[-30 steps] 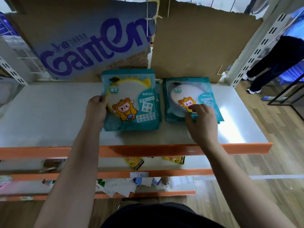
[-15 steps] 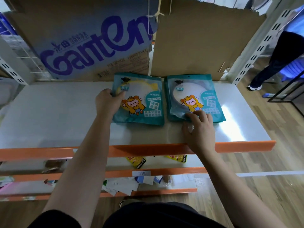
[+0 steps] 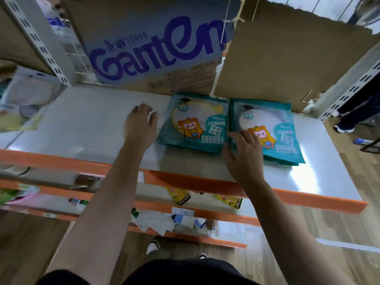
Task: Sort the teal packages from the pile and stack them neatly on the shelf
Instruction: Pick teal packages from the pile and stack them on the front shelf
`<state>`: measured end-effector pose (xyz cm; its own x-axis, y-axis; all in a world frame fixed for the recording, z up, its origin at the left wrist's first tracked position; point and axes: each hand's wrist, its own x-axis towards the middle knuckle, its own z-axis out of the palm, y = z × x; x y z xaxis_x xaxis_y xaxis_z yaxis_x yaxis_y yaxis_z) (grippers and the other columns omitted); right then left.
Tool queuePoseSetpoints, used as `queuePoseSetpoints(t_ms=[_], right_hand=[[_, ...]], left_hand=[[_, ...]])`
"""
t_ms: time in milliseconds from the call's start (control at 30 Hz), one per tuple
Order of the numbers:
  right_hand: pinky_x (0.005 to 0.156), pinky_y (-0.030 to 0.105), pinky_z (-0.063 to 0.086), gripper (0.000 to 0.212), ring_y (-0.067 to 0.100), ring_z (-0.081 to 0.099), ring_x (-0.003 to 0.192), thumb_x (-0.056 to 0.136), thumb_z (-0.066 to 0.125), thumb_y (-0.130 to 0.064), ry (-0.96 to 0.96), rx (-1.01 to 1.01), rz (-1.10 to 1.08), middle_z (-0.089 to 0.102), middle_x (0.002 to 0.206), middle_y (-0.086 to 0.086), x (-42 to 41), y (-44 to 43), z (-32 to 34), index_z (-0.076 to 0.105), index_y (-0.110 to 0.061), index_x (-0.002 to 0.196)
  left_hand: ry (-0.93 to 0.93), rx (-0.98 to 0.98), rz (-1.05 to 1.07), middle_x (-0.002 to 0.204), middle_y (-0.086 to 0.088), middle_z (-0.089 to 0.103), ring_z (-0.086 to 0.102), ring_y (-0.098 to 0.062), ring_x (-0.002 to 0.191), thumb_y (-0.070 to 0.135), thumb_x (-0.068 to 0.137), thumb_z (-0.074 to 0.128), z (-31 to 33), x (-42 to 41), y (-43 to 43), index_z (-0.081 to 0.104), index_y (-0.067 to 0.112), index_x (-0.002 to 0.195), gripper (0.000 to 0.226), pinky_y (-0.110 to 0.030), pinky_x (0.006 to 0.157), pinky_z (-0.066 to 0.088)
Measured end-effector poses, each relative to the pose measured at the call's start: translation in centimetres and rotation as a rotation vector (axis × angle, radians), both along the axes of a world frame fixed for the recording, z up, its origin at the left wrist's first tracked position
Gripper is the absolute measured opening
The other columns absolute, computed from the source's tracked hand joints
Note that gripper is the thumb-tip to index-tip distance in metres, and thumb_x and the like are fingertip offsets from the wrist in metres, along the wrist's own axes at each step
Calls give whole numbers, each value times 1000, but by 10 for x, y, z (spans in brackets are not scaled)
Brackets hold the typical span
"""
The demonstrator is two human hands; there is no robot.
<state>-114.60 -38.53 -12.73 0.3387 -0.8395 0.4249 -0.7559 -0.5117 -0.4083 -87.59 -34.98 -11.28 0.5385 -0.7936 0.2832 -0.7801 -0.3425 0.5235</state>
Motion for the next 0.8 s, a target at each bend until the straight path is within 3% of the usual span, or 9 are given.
queuePoseSetpoints(t_ms=[100, 233, 467, 800], right_hand=[[95, 43, 47, 31, 27, 51, 115, 94, 57, -24, 14, 41, 123, 59, 121, 12, 32, 1, 6, 59, -10, 122], [89, 43, 49, 30, 30, 53, 110, 90, 60, -20, 8, 27, 227, 60, 117, 13, 85, 10, 18, 62, -9, 118], [88, 44, 48, 28, 35, 57, 104, 92, 58, -17, 3, -17, 353, 63, 112, 15, 203, 60, 30, 65, -6, 116], [85, 33, 45, 27, 25, 56, 104, 95, 55, -20, -81, 37, 402, 64, 112, 9, 377, 153, 33, 65, -7, 116]], left_hand=[[-132, -15, 13, 112, -17, 62, 59, -35, 98, 27, 100, 45, 4, 17, 32, 60, 6, 114, 29, -44, 83, 45], [-255, -4, 87, 109, -13, 66, 60, -36, 98, 31, 99, 46, 9, 49, 75, 62, 10, 114, 30, -44, 84, 43], [-298, 29, 176, 111, -11, 65, 59, -35, 104, 35, 99, 46, 21, 142, 157, 61, 13, 116, 31, -45, 89, 37], [-358, 109, 236, 119, -8, 61, 56, -32, 109, 39, 100, 42, 40, 299, 270, 60, 18, 117, 32, -44, 93, 34]])
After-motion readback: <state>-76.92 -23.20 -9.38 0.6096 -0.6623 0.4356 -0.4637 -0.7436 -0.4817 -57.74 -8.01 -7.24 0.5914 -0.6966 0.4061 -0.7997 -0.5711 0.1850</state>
